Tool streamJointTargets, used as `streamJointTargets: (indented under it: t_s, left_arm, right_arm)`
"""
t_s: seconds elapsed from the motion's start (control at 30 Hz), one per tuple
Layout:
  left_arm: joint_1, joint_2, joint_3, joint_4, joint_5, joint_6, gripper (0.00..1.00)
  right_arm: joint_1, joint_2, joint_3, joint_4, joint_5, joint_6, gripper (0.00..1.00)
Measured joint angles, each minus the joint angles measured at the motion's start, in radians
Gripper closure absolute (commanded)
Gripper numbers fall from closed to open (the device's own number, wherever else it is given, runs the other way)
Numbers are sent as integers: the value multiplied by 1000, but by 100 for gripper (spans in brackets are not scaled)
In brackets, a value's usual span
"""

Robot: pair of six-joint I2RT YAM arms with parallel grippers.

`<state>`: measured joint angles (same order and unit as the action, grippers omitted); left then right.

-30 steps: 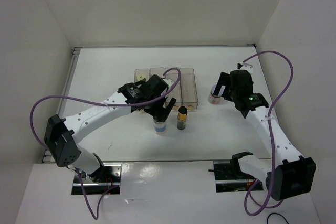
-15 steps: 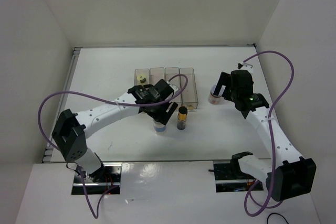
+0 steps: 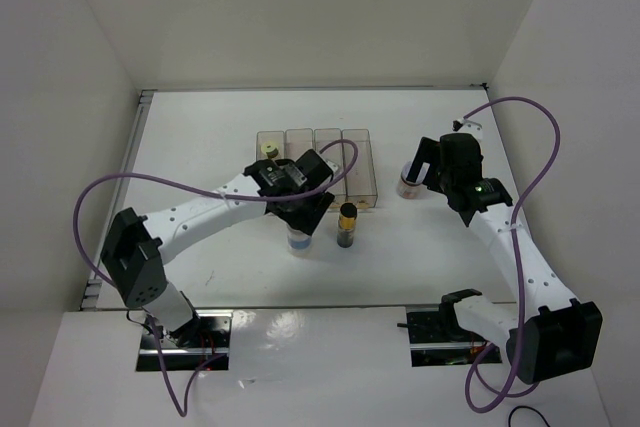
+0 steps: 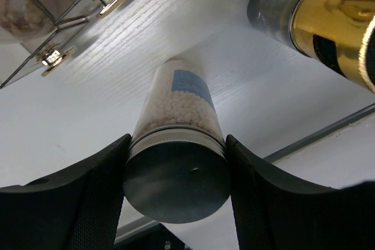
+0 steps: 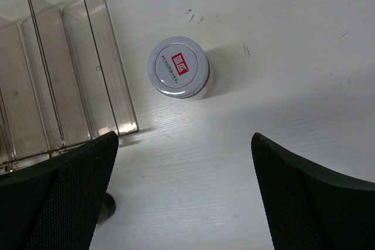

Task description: Organize the condiment bottles

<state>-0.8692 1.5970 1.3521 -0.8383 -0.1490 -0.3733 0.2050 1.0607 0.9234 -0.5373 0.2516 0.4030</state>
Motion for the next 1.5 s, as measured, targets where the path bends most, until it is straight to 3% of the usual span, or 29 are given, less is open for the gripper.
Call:
streamJointTargets:
  t_s: [0.17, 0.4, 0.67, 0.9, 1.23, 1.5]
  left_arm:
    - [0, -6, 160, -100, -16, 0, 45]
    - [2, 7, 540, -171, -88, 5, 45]
    - [48, 215, 801, -243, -207, 33, 45]
    - [108, 366, 837, -270, -224, 44, 45]
    - [289, 361, 697, -127, -126, 67, 45]
    - [295, 361, 669, -71, -46, 87, 45]
  right_arm:
    - [0, 0, 0, 0, 0, 0, 2]
    - [0, 0, 0, 0, 0, 0, 2]
    - [0, 0, 0, 0, 0, 0, 2]
    - [0, 0, 0, 0, -1, 0, 2]
    - [0, 0, 0, 2, -4, 0, 2]
    - [0, 1, 0, 3, -4, 0, 2]
